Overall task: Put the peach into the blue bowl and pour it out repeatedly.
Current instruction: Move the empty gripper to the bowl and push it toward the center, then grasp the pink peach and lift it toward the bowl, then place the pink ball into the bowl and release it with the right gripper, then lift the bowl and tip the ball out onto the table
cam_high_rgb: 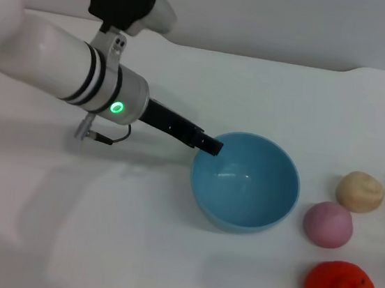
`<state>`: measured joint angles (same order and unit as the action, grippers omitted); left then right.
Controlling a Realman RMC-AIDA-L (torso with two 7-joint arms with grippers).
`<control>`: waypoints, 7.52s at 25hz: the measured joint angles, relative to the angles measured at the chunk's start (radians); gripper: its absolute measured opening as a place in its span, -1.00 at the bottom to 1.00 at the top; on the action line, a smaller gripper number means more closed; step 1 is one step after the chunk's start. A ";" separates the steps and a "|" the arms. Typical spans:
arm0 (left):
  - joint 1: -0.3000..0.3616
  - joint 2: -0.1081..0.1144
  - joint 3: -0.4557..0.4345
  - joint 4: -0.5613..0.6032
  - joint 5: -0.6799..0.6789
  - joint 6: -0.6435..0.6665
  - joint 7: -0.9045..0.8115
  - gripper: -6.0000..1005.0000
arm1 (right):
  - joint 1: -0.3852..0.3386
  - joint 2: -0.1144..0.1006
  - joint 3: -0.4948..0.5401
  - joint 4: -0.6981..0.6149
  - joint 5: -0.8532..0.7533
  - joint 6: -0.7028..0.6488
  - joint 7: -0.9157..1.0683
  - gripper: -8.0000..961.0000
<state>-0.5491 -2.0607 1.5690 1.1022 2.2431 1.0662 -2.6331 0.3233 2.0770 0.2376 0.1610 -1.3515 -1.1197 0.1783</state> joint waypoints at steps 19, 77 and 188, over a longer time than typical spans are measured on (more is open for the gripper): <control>-0.086 -0.007 0.147 -0.213 -0.086 -0.125 -0.004 0.48 | -0.006 0.002 0.000 0.000 0.000 0.014 -0.002 0.14; -0.352 -0.004 -0.141 -0.245 0.226 -0.207 -0.141 -0.99 | 0.265 -0.010 -0.879 -0.933 -1.156 -0.347 1.947 0.07; -0.245 -0.018 0.627 -0.051 0.645 -0.847 0.250 -0.99 | -0.171 -0.006 -0.809 -0.605 -0.002 -0.142 0.986 0.65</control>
<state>-0.7938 -2.0785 2.1956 1.0514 2.8878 0.2188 -2.3832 0.1523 2.0713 -0.5716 -0.4437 -1.3533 -1.2620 1.1640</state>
